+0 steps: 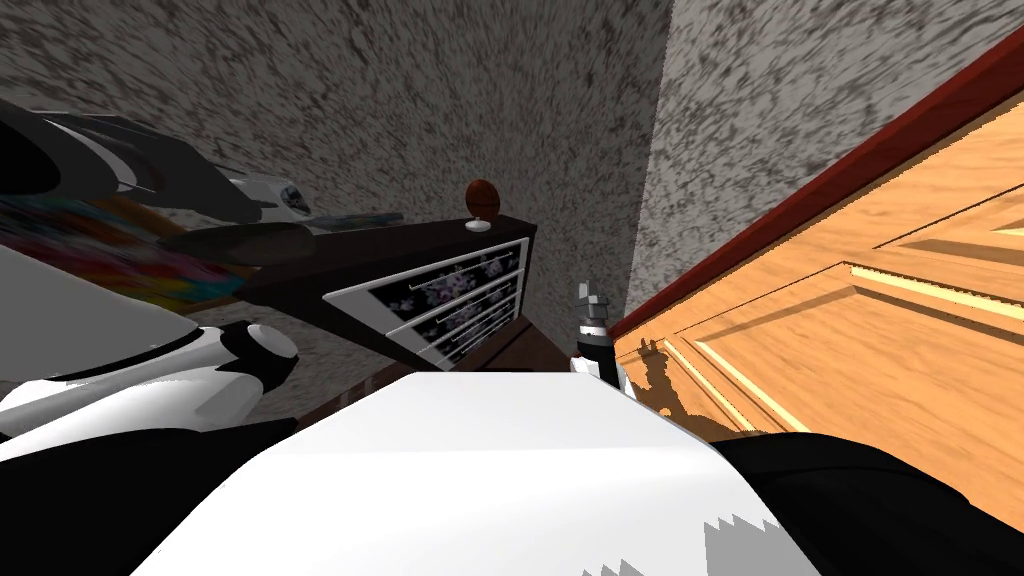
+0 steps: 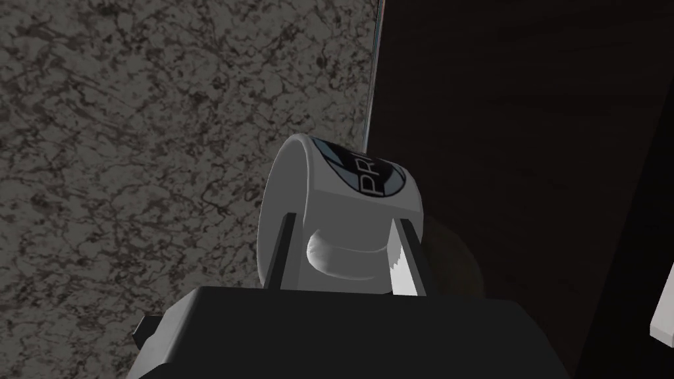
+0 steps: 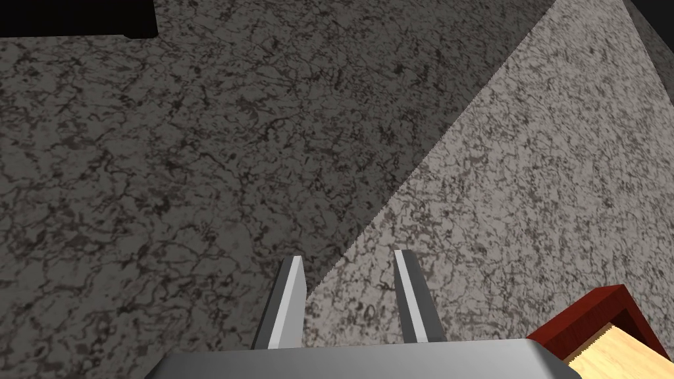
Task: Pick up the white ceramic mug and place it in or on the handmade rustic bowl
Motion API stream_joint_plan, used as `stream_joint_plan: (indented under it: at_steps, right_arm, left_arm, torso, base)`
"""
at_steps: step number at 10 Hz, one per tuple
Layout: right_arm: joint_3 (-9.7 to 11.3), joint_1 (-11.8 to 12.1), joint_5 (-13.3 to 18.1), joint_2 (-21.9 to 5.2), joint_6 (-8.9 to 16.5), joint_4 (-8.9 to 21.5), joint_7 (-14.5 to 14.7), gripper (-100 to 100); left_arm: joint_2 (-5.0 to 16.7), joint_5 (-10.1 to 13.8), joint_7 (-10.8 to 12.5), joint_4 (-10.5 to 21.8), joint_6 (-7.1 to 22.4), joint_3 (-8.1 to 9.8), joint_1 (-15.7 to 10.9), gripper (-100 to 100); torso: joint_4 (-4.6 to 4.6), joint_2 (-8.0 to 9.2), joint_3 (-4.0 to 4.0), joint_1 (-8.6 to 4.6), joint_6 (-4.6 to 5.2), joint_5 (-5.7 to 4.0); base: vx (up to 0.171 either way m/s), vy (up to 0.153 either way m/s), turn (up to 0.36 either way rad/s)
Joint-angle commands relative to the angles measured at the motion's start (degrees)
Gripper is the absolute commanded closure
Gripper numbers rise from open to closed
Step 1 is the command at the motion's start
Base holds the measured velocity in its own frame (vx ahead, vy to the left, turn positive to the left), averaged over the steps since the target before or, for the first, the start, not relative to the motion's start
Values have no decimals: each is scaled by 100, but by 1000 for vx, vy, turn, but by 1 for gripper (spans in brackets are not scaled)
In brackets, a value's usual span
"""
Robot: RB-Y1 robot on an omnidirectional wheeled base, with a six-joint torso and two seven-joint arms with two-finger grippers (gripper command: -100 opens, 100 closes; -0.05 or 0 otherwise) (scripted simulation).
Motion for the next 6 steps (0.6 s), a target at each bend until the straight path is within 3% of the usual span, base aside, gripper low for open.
stream_joint_plan:
  at_steps: [1, 6]
  right_arm:
    - [0, 0, 0, 0, 0, 0, 0, 0]
    - [0, 0, 0, 0, 0, 0, 0, 0]
  left_arm:
    - [282, 101, 37, 61, 68, 20, 9, 100]
    - [1040, 367, 117, 236, 384, 108, 81, 100]
  torso:
    - [0, 0, 0, 0, 0, 0]
    - [-1, 4, 1, -16, 2, -3]
  base:
    - [47, 106, 40]
    - [53, 78, 43]
